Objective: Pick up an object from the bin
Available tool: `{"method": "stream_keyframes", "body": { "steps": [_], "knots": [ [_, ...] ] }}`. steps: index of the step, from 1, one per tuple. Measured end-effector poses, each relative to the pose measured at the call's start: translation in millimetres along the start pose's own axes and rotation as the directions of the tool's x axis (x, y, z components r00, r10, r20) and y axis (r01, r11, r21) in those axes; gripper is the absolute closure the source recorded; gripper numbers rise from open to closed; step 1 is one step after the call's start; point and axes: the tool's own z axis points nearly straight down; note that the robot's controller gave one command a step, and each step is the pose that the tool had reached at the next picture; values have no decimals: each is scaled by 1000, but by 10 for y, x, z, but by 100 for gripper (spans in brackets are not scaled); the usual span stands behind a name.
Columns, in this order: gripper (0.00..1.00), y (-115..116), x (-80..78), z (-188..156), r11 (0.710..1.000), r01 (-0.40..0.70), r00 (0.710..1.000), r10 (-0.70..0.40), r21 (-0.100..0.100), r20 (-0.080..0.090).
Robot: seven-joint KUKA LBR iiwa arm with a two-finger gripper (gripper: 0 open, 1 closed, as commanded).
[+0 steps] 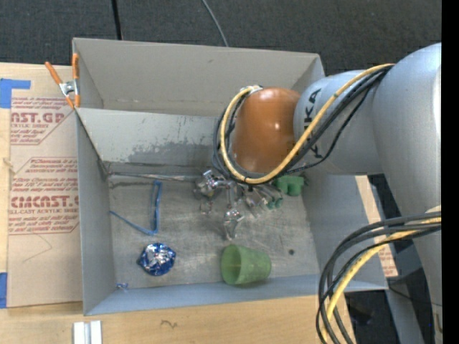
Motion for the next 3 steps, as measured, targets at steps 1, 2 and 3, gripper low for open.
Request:
{"method": "stream_keyframes", "body": {
  "steps": [1,2,3],
  "knots": [
    [0,805,396,-576,995,98,995,-98,-9,-18],
    [0,1820,-102,33,967,254,967,-254,-9,-18],
    [100,1792,-101,11,969,247,969,-248,-9,-15]
  ]
}}
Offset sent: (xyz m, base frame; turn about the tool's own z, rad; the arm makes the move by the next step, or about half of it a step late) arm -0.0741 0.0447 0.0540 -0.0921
